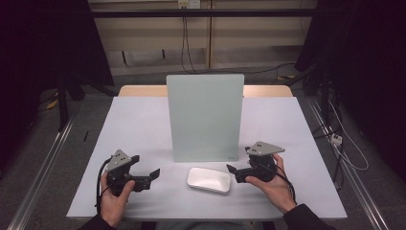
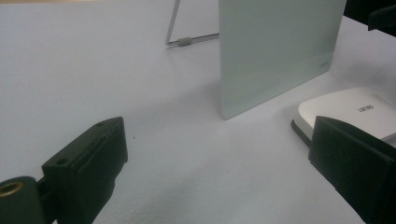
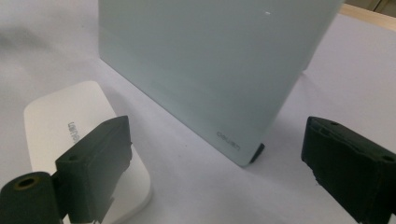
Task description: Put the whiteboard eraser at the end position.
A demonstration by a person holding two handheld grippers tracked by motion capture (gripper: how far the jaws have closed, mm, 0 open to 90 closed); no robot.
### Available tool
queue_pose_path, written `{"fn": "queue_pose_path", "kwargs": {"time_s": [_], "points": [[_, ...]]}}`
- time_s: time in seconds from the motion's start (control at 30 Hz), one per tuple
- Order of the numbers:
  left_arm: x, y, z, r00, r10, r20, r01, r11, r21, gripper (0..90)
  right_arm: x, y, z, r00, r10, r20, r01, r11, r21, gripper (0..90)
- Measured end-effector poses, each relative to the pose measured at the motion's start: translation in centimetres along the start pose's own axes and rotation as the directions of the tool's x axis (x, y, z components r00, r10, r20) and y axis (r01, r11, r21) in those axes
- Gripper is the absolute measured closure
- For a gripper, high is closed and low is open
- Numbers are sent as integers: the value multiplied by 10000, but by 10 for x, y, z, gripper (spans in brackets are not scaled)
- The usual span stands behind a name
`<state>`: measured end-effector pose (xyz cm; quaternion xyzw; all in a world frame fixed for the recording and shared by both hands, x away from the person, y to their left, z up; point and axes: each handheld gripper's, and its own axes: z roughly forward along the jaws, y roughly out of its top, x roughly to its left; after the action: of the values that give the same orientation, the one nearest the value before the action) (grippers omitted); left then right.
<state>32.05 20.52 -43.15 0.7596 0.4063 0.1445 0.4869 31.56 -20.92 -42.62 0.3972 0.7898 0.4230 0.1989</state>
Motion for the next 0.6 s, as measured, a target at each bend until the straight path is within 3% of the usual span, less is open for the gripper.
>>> {"fn": "queue_pose_path", "kwargs": {"time_s": [0.4,0.6], "points": [[1,0,-1,10000,-31,-85,31,10000,16,46,-16,-23,-24,9934,600,978,-579,9980,-237,81],[1,0,-2,9999,-120,-92,119,9999,-59,46,-29,-37,-39,9796,1192,1621,-1121,9923,-521,84]]}}
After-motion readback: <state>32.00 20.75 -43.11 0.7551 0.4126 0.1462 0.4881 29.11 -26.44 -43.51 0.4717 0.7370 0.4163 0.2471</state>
